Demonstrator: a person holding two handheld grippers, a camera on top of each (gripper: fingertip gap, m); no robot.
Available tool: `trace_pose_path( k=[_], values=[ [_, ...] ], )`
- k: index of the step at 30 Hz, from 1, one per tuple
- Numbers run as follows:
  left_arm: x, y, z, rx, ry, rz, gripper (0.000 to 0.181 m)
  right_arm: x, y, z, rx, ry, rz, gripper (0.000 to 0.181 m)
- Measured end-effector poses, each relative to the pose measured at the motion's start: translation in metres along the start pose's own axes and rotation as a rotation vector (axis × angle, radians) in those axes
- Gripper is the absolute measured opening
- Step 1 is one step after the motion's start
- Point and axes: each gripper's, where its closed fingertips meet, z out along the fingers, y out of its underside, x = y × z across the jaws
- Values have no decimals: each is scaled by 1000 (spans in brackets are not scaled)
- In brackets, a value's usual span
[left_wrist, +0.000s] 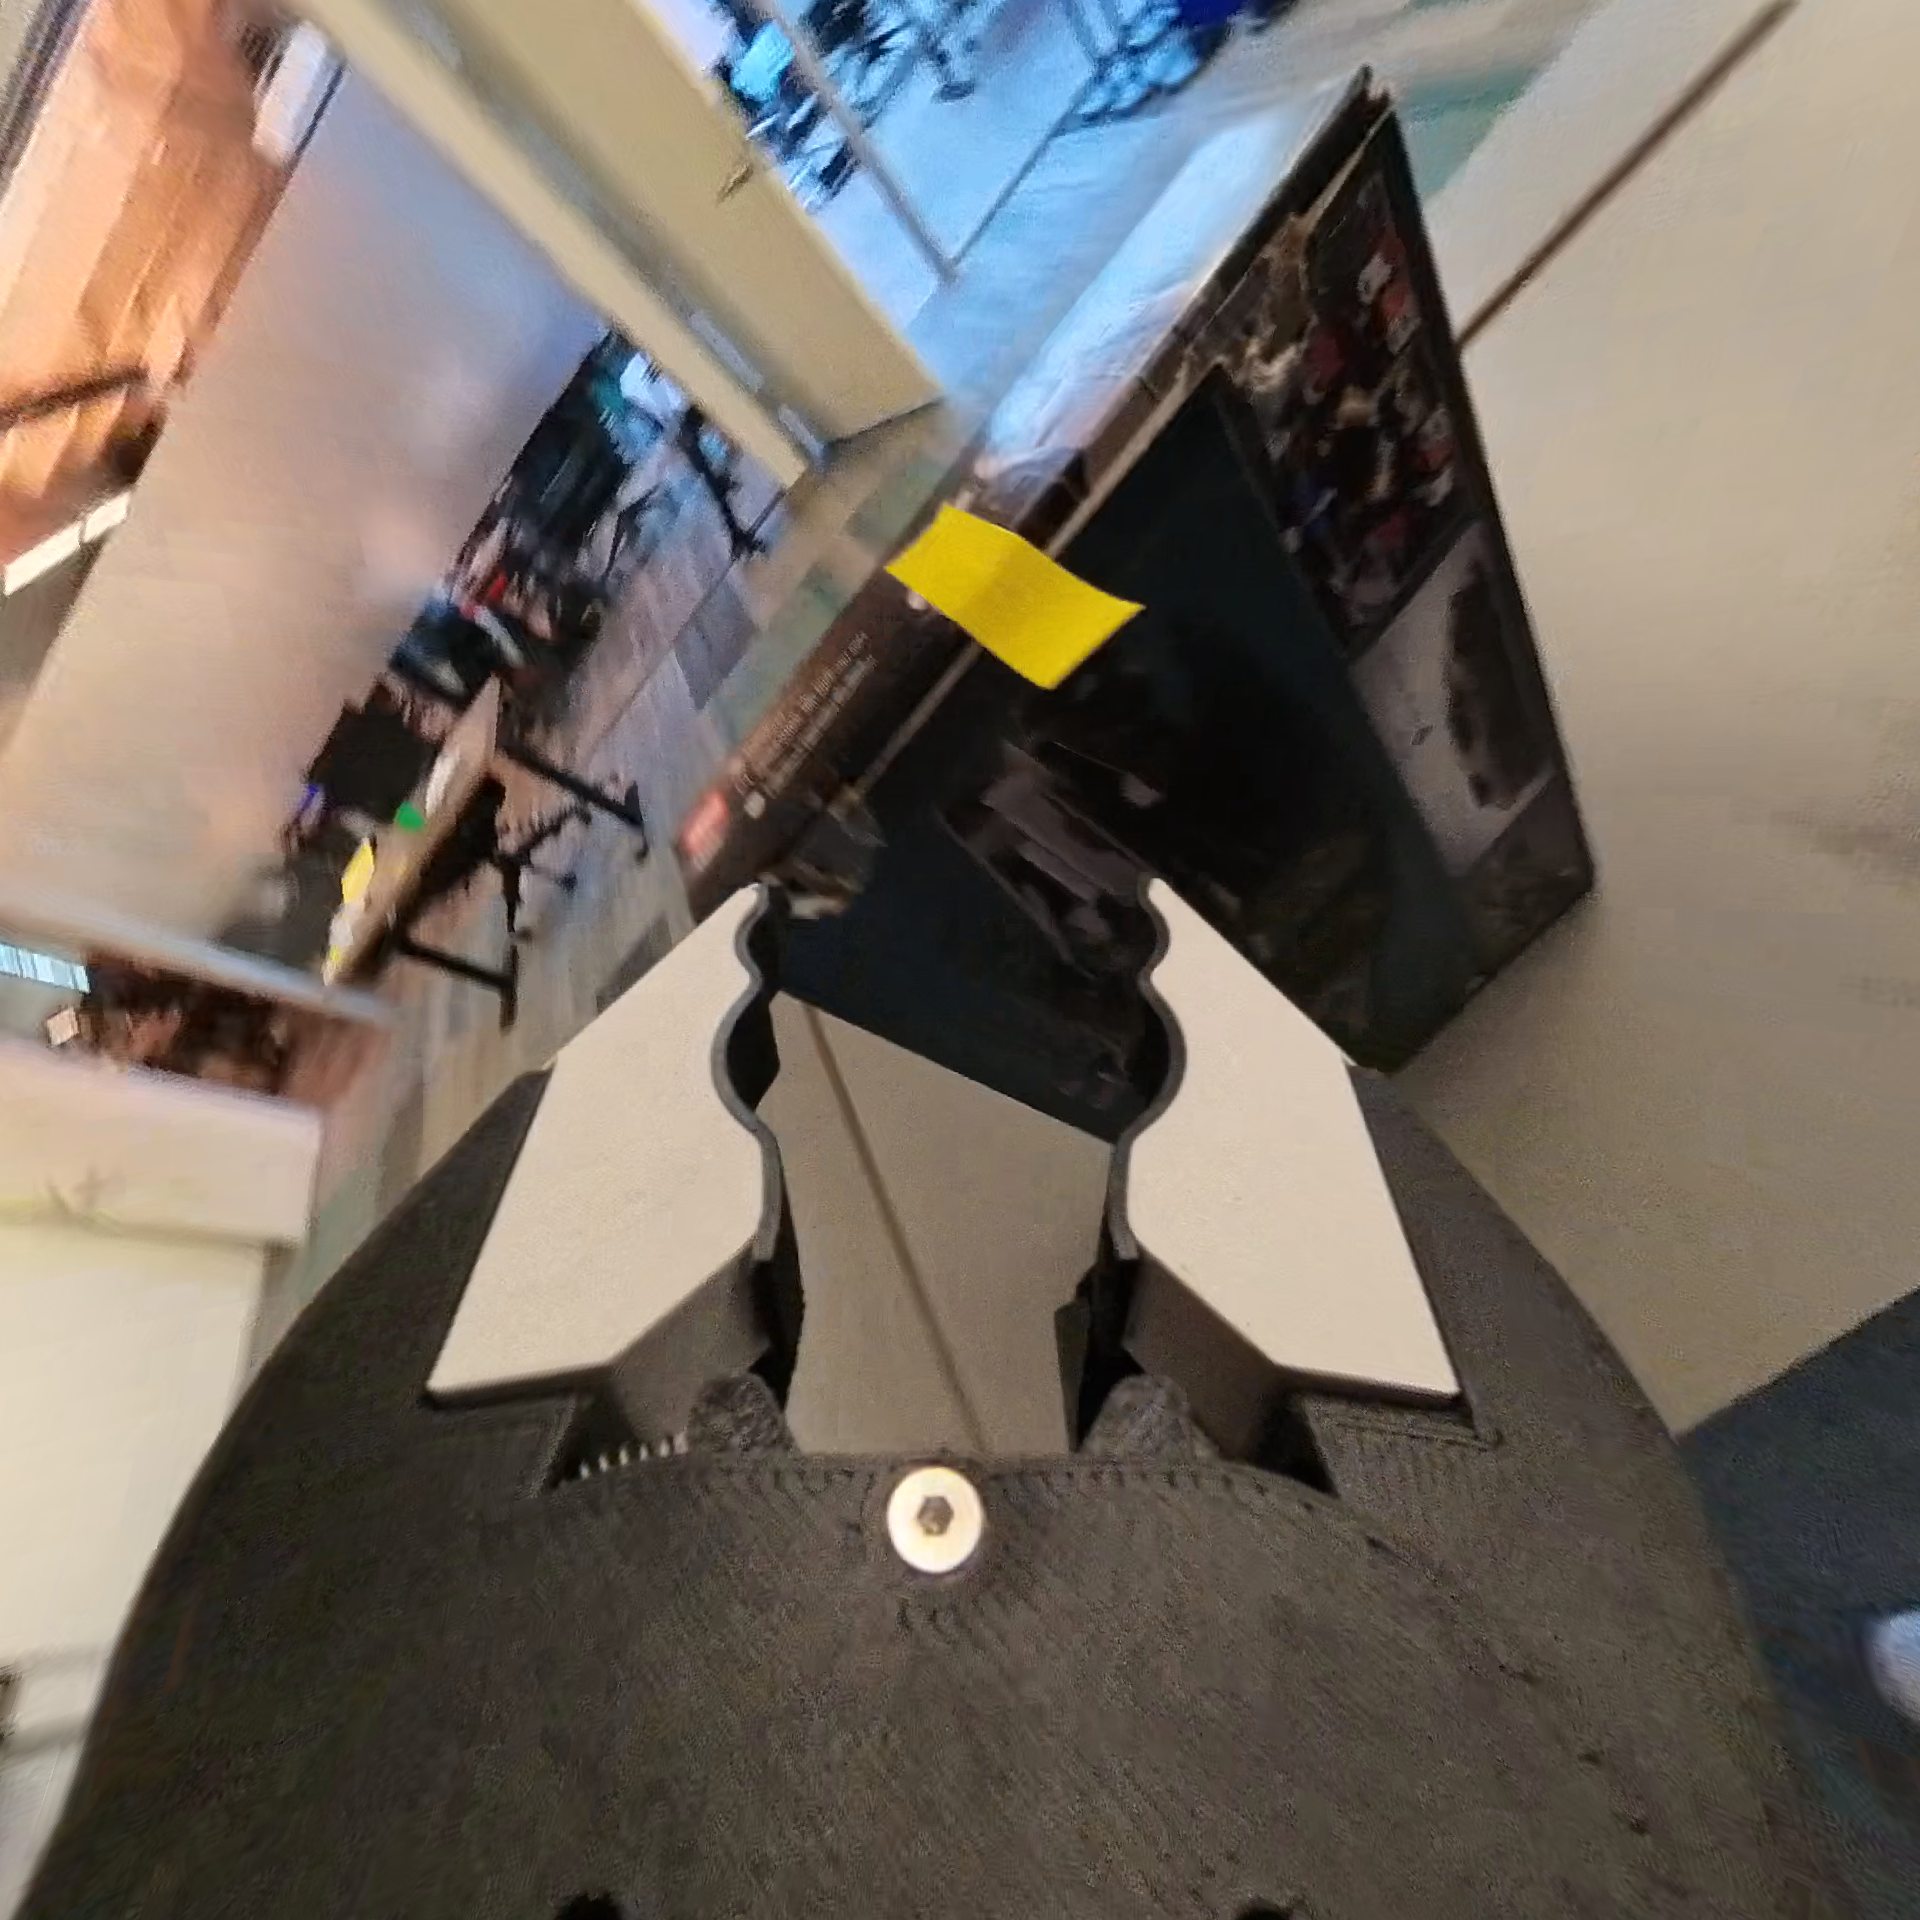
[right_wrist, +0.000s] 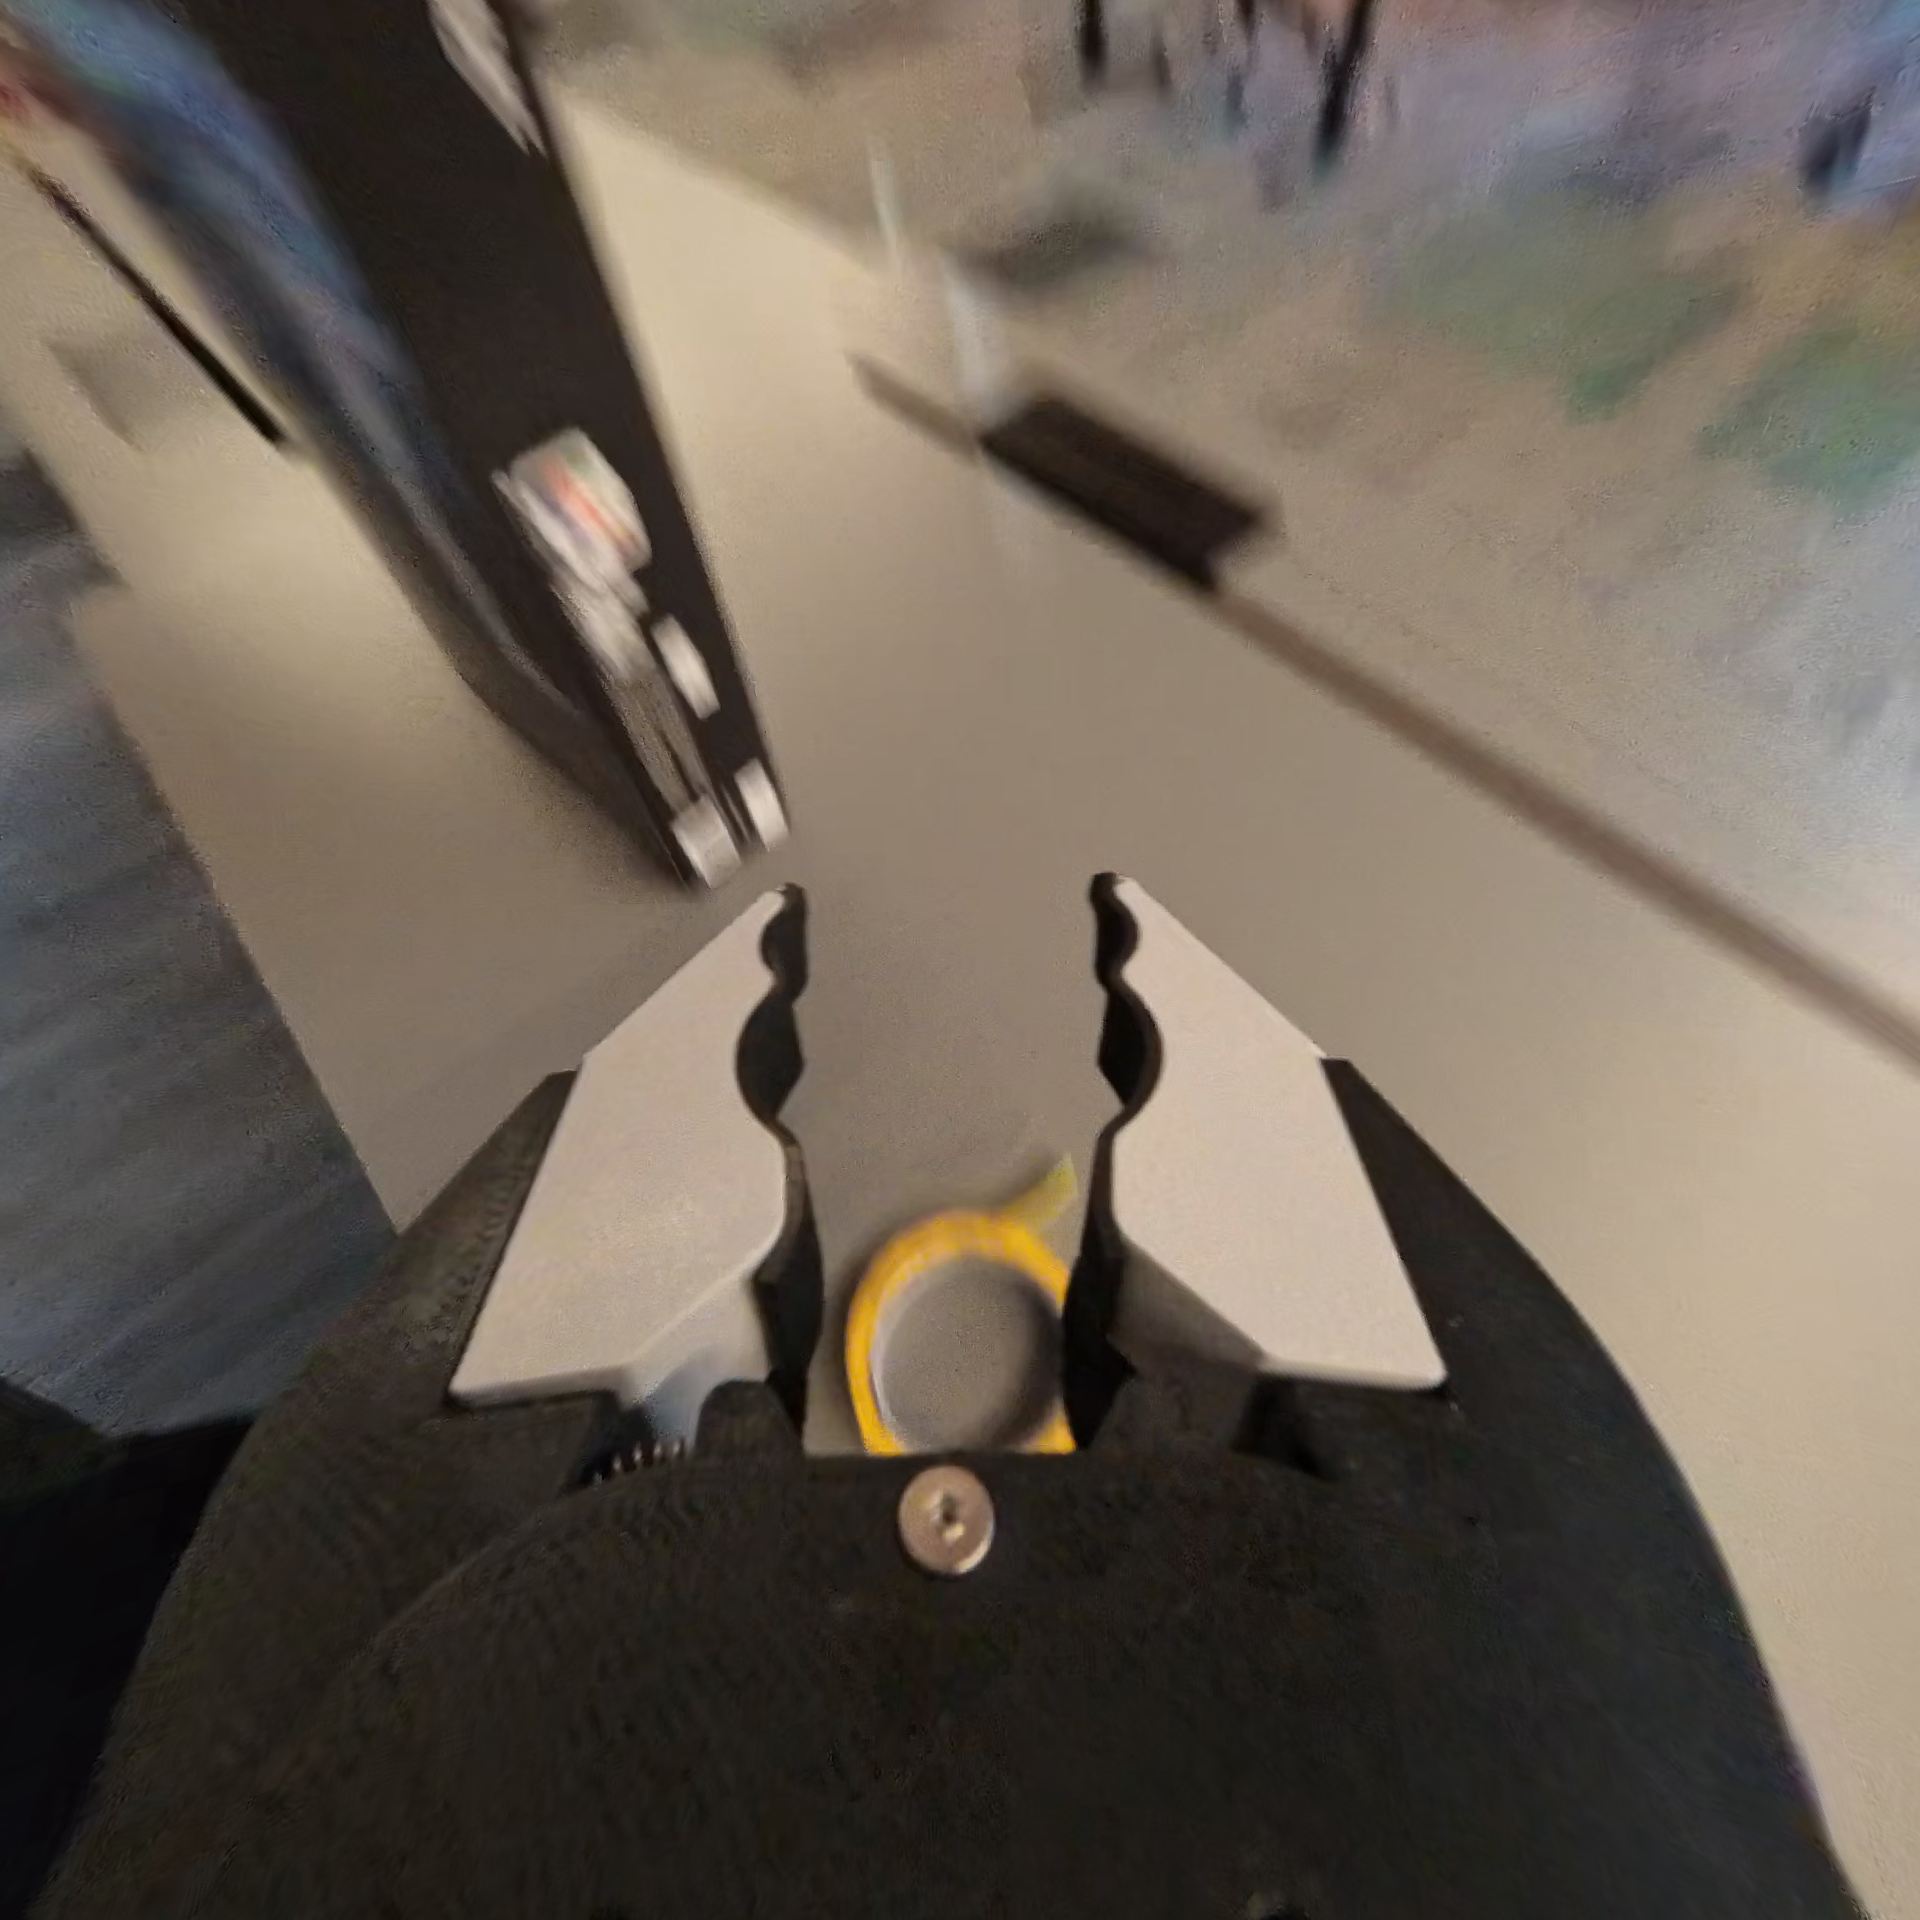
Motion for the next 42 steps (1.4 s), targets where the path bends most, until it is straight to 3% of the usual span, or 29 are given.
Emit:
trace_pose_path(
  k=[3,5,8,12,18,21,42],
  values=[
    [-20,1,28,47,130,219,68,-90,-118,7,281,-72,-249,71],
    [-19,0,44,94,215,319,67,-155,-178,19,411,-119,-435,74],
    [-15,1,60,126,317,406,64,-215,-220,56,406,-102,-738,66],
    [-9,-1,72,166,433,386,53,-236,-227,107,237,-112,-895,56],
    [-4,-3,79,214,469,341,47,-217,-221,142,75,-88,-874,47],
    [-8,-3,81,227,461,306,34,-216,-217,146,57,-112,-819,28],
    [-9,-4,82,228,456,152,26,-212,-217,149,-6,-197,-699,19]
  ],
)
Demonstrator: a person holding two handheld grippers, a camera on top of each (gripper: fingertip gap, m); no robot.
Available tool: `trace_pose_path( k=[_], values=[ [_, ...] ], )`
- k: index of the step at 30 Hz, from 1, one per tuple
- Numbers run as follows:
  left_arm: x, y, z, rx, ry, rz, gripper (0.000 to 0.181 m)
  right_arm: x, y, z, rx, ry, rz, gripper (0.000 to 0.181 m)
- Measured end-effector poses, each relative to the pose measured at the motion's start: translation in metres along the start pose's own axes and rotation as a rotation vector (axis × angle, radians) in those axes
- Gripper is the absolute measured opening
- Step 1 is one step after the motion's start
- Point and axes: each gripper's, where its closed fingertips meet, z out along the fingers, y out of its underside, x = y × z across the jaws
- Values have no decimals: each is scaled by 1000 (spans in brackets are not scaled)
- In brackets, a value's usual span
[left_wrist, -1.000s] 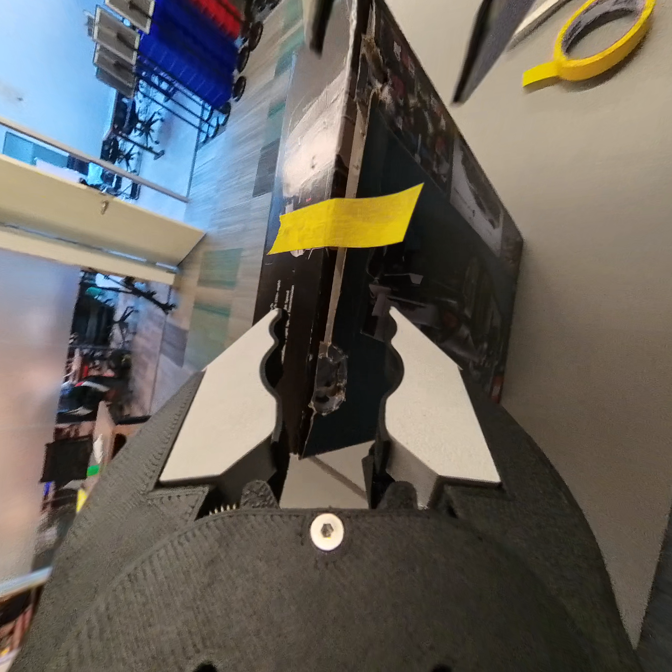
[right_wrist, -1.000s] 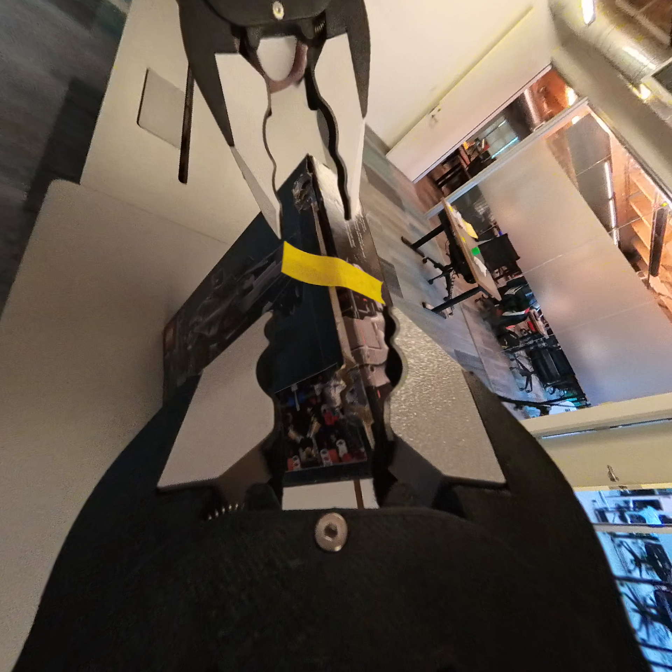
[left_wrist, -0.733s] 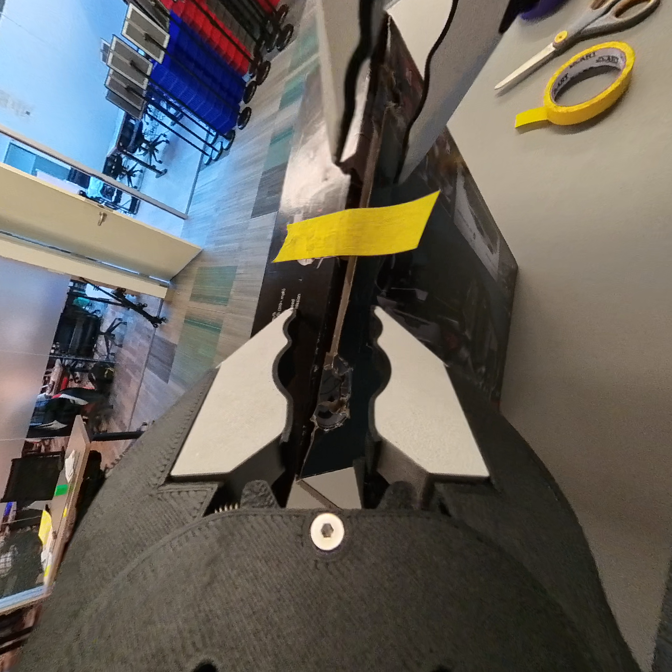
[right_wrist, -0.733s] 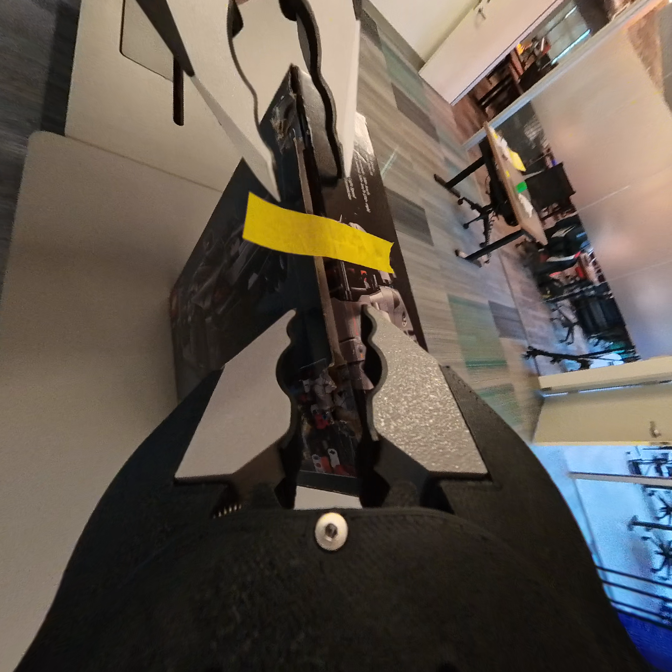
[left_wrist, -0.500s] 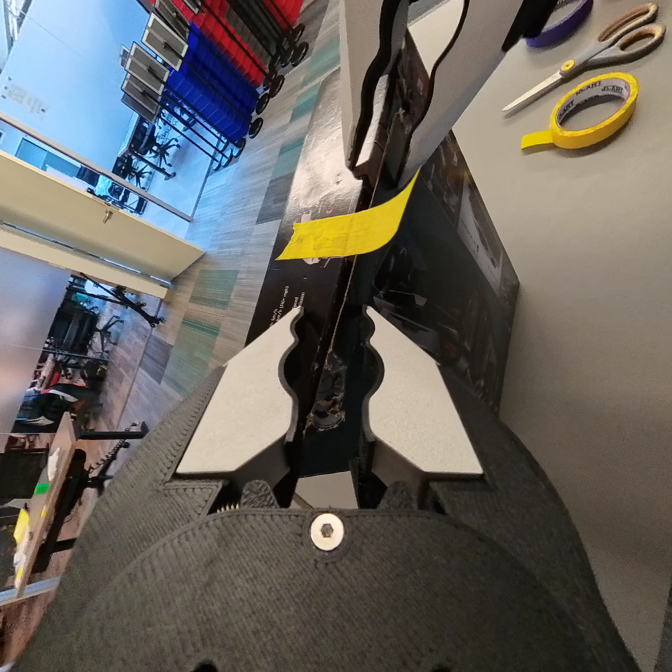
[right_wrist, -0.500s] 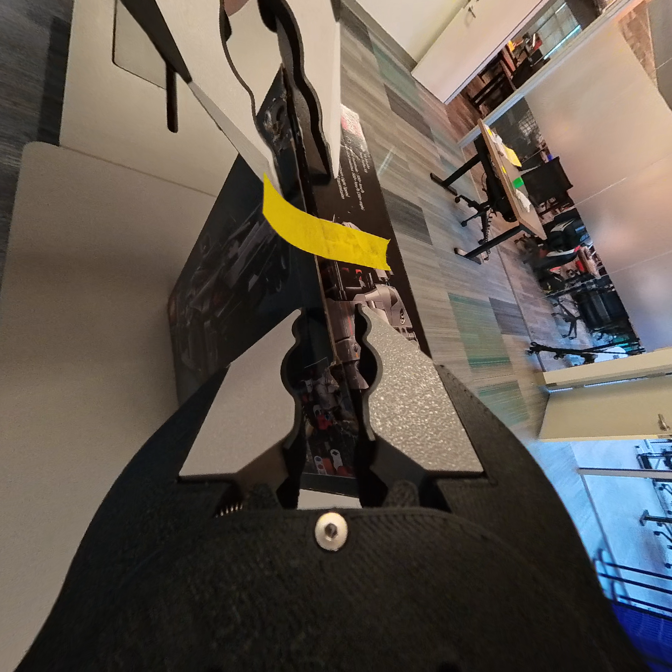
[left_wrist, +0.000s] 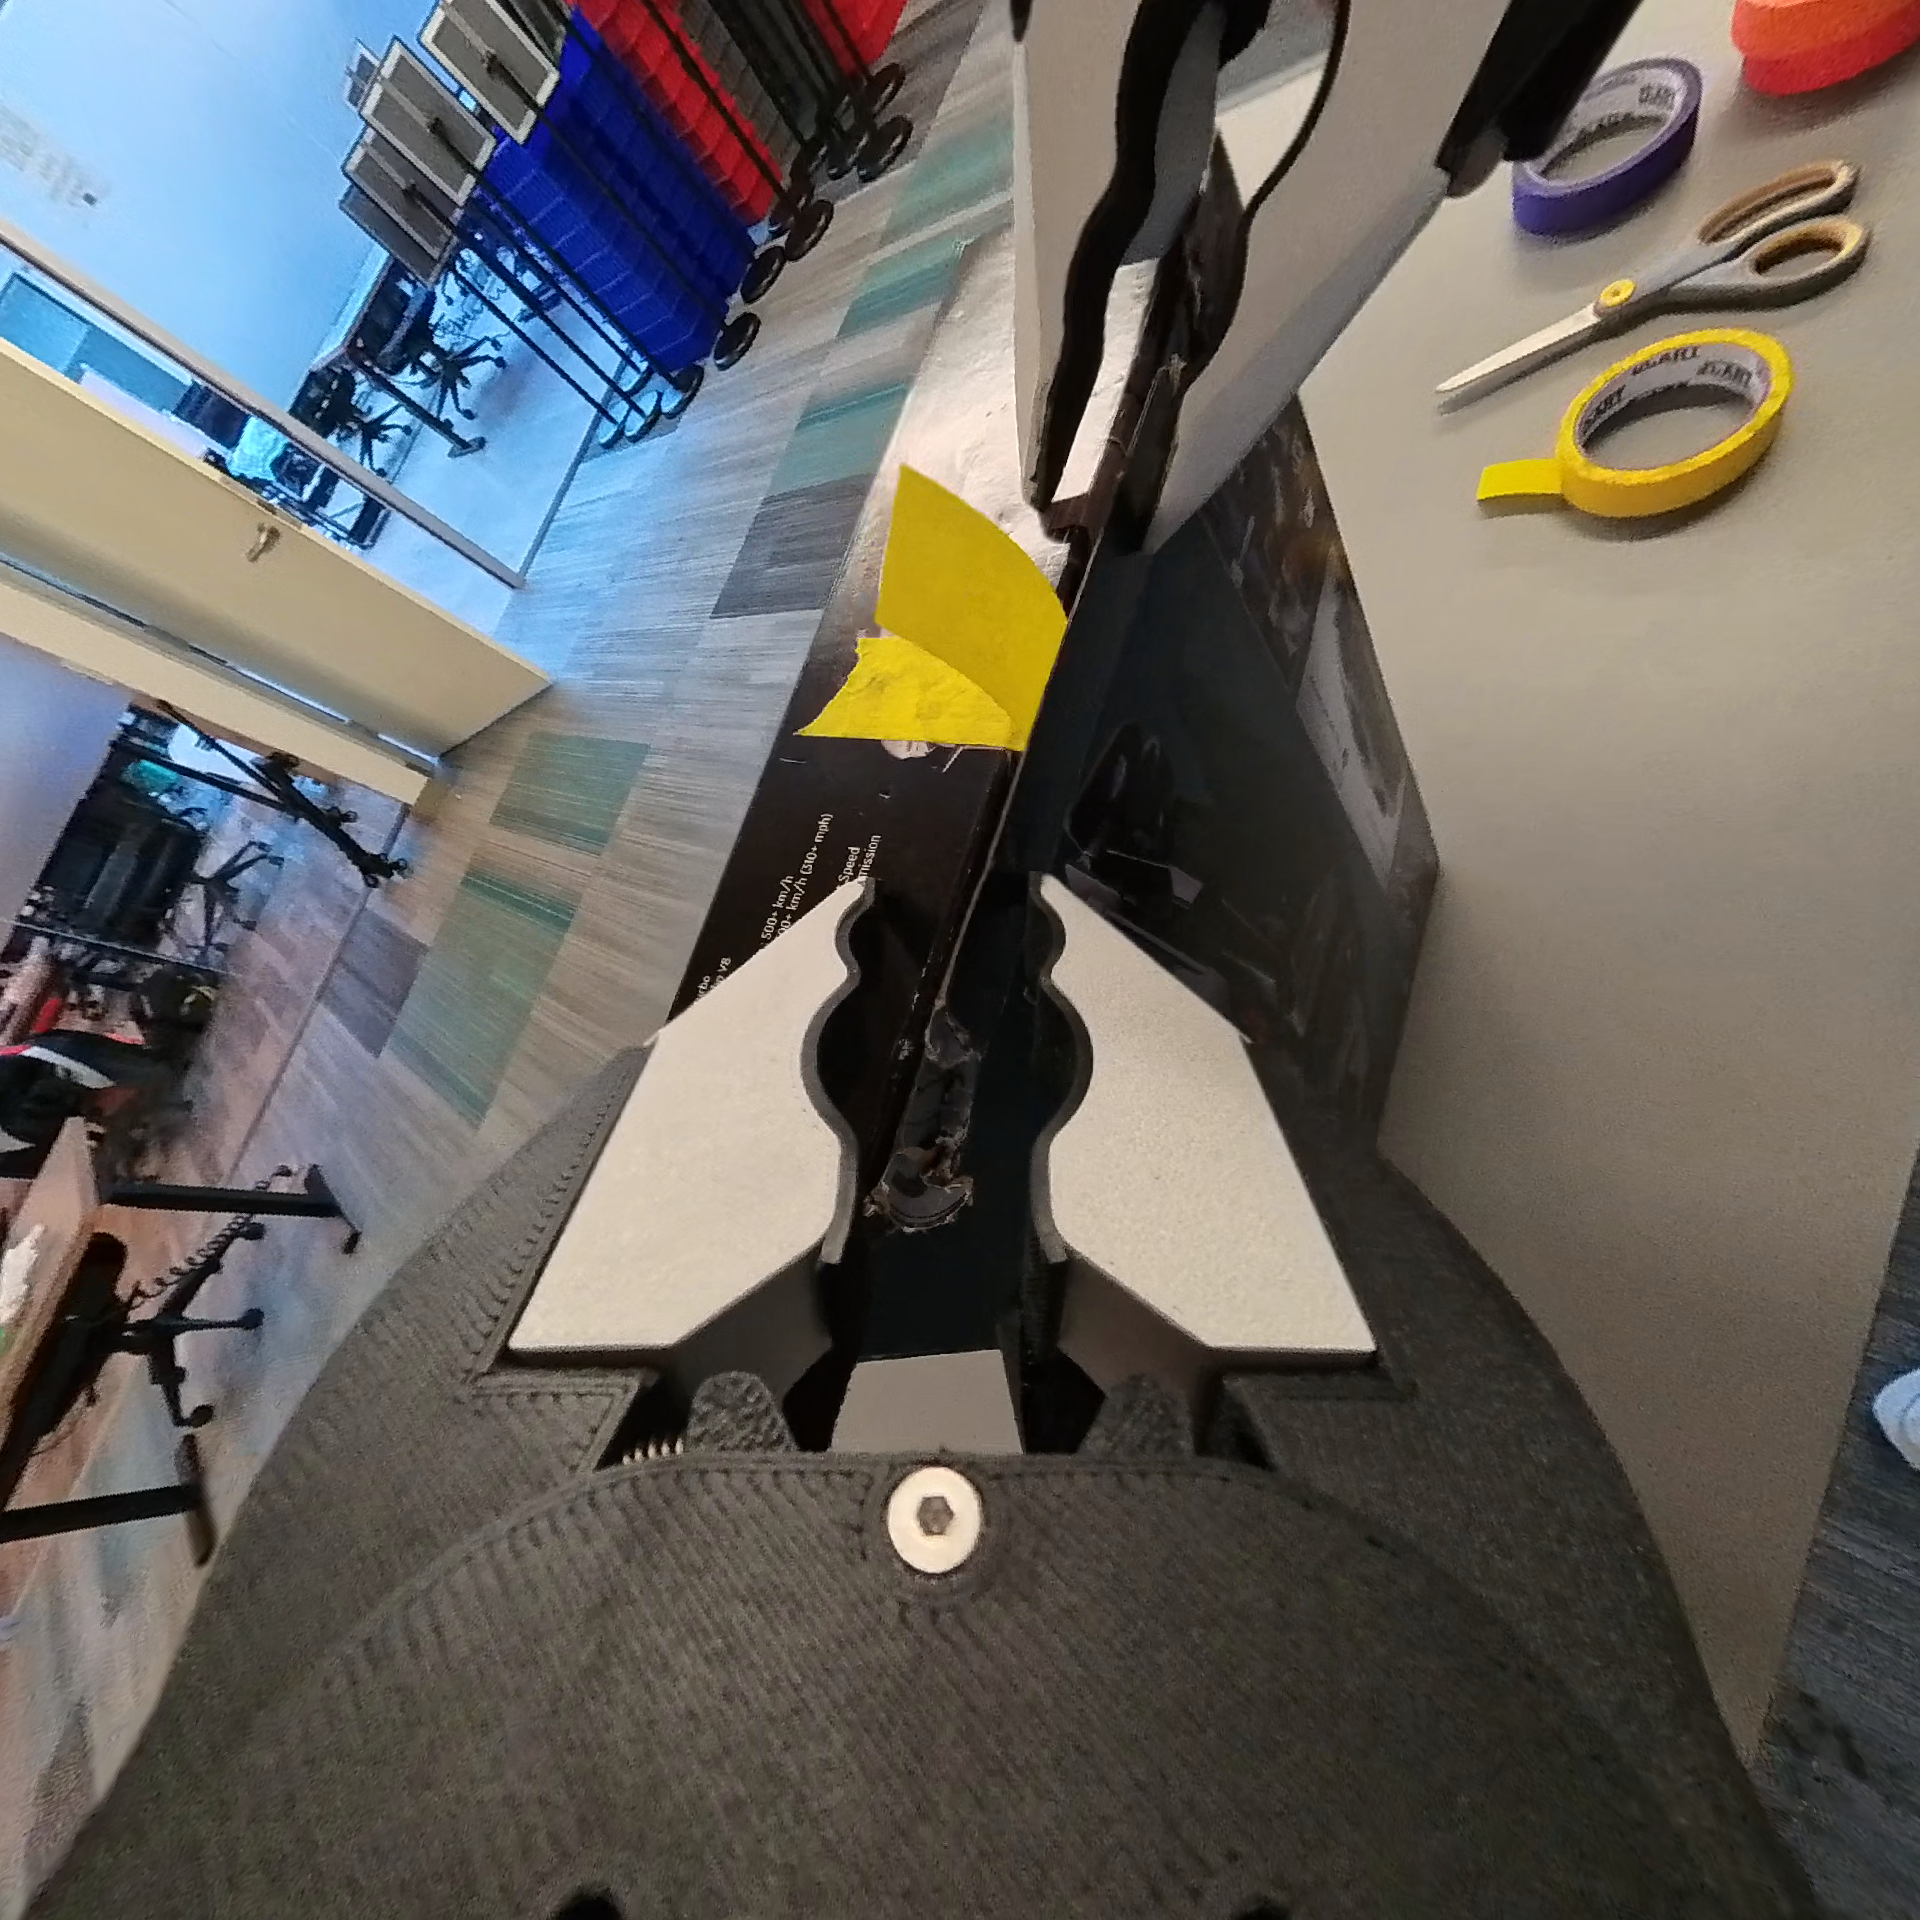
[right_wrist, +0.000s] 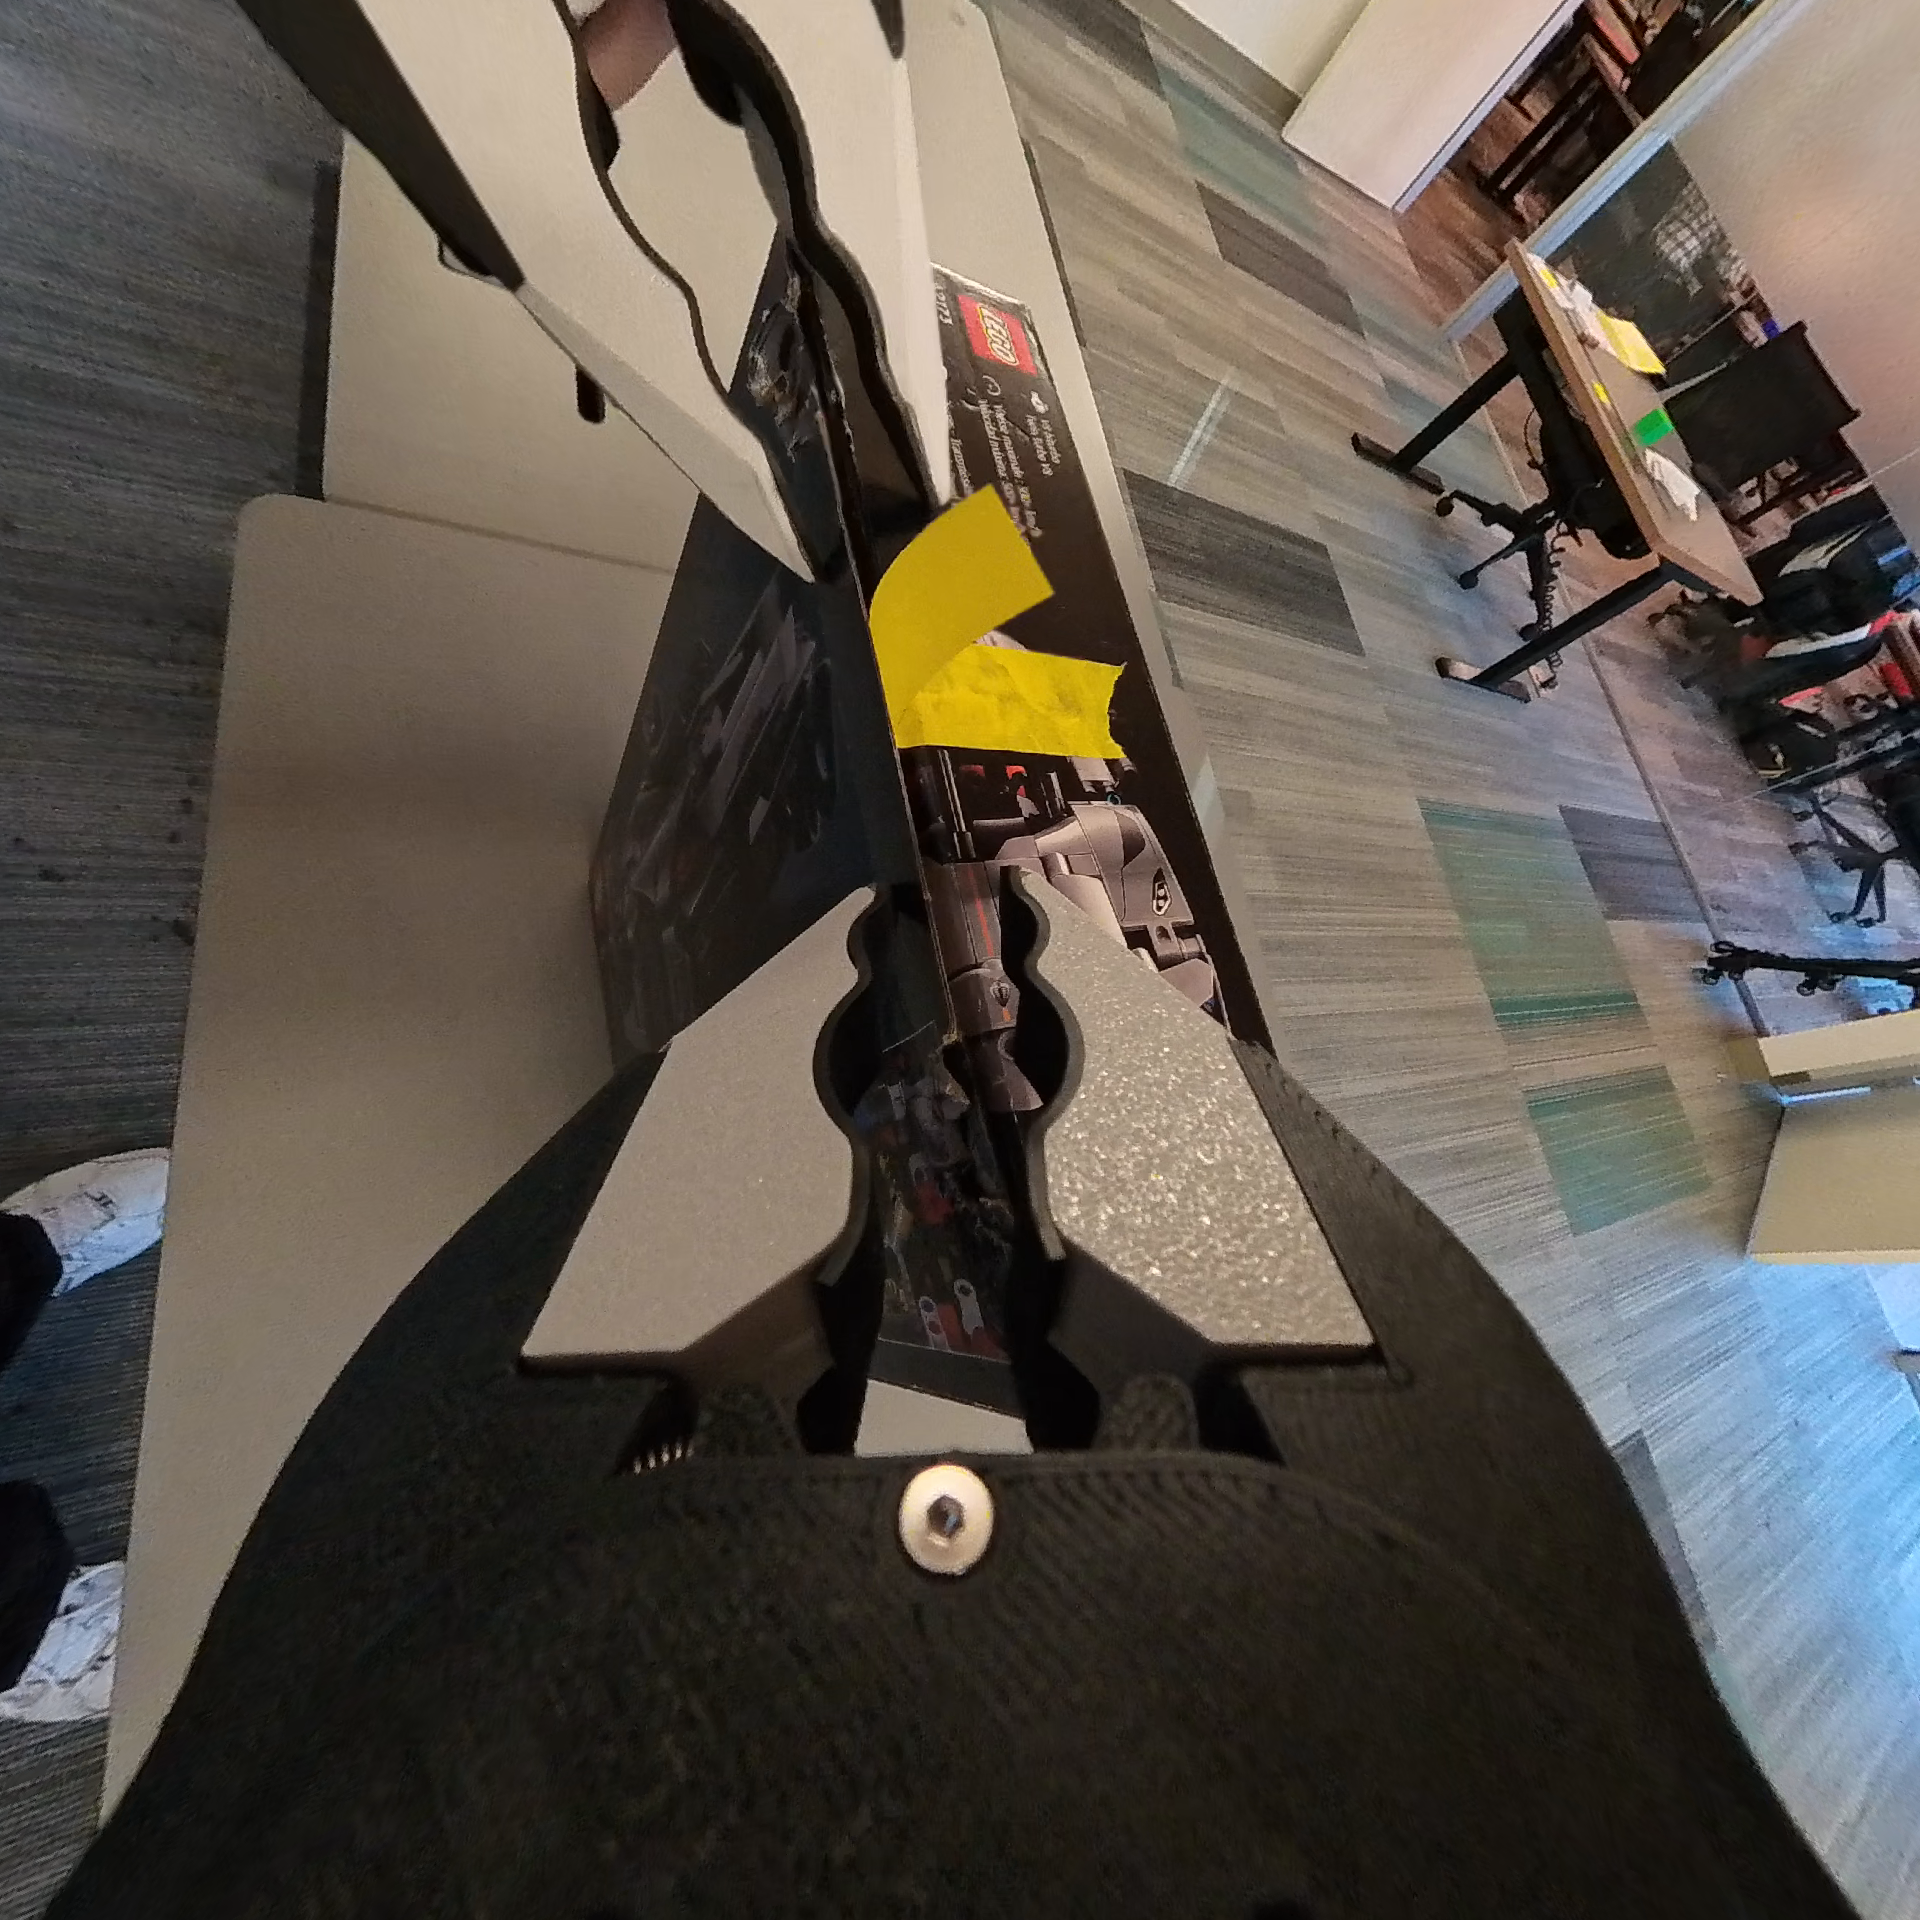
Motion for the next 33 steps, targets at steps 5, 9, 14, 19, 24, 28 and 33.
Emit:
trace_pose_path(
  k=[5,9,14,19,24,28,33],
  values=[
    [-3,-24,-15,97,26,-138,25,1,1,-1,11,19,-26,20],
    [-5,-55,-32,133,74,-159,36,0,0,0,7,17,-27,19],
    [-2,-65,-16,53,241,-316,46,0,1,0,9,19,-29,19],
    [-3,-63,0,16,304,-316,19,0,1,0,12,21,-33,19],
    [-1,-62,0,-42,326,-266,21,1,1,0,12,19,-32,19],
    [2,-60,0,-88,354,-236,31,1,1,0,12,19,-30,19],
    [4,-55,8,-155,353,-189,26,1,1,0,11,17,-29,19]
  ],
)
